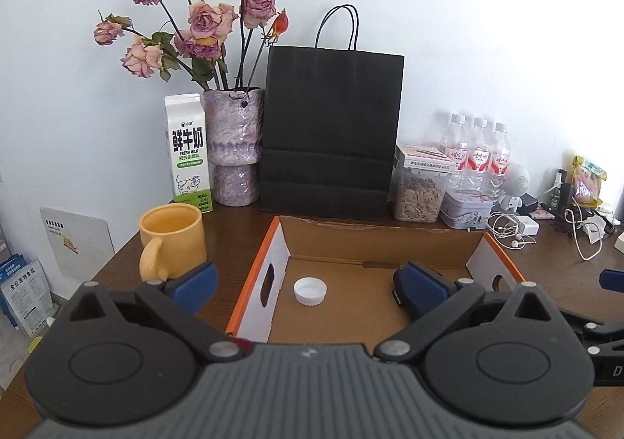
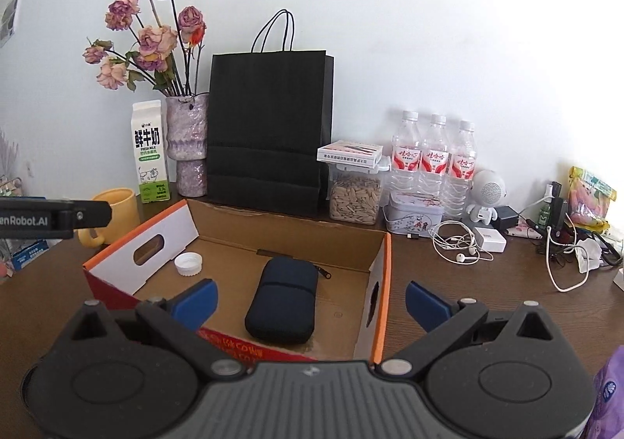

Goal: Organize objects
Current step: 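Open the right tool to drop the case while the left tool releases the cap into the box, then move both tools back toward the cable and the white caps on the table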

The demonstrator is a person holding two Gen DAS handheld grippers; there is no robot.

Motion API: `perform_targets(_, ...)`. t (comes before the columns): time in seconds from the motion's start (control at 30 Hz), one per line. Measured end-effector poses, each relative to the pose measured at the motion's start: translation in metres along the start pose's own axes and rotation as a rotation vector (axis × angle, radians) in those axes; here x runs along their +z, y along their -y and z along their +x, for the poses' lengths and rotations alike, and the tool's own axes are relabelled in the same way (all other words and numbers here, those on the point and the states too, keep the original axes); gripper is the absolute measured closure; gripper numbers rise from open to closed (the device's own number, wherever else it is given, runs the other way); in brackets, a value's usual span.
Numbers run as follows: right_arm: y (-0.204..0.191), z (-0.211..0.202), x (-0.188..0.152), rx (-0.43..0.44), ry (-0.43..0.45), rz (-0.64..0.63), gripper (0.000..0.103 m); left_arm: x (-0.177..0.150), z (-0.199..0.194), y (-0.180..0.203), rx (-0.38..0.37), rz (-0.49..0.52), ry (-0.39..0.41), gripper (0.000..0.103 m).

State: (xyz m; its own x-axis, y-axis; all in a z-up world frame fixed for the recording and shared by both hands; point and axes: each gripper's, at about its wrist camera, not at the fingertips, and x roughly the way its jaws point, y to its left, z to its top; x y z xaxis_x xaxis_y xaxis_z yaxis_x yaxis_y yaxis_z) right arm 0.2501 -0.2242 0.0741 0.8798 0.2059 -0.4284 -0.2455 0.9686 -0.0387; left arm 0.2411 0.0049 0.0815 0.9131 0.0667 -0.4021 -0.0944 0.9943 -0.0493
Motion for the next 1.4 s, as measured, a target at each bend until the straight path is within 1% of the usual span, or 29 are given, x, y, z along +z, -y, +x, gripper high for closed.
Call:
perform_targets(0.4,0.021,-0.070,-0.049,-0.019,0.025,0.014,0.000,-0.037,-0.053,-0.040,0.018,0.005,0.004,0.000)
perform_targets(0.67,0.029,-0.091,-0.081,-0.040,-0.001,0.053,0.000,-0.069,-0.071,-0.062,0.034,-0.015,-0.041,0.000)
perform_targets(0.77,0.032,-0.097,-0.093,-0.056,-0.007,0.061,0.000,-0.081,-0.077,-0.069,0.025,-0.037,-0.059,0.000)
perform_targets(1.03,0.039,-0.107,-0.121,-0.075,-0.030,0.093,0.000,-0.109,-0.086,-0.069,-0.001,-0.015,-0.108,0.000)
perform_targets(1.13,0.038,-0.111,-0.129,-0.075,-0.032,0.102,0.000,-0.118,-0.092,-0.066,0.003,-0.013,-0.115,0.000)
perform_targets(1.3,0.033,-0.120,-0.143,-0.055,-0.029,0.126,0.000,-0.133,-0.103,-0.064,-0.001,-0.010,-0.130,0.000)
perform_targets(1.4,0.028,-0.123,-0.150,-0.042,-0.033,0.114,0.000,-0.140,-0.106,-0.064,-0.005,-0.012,-0.147,0.000)
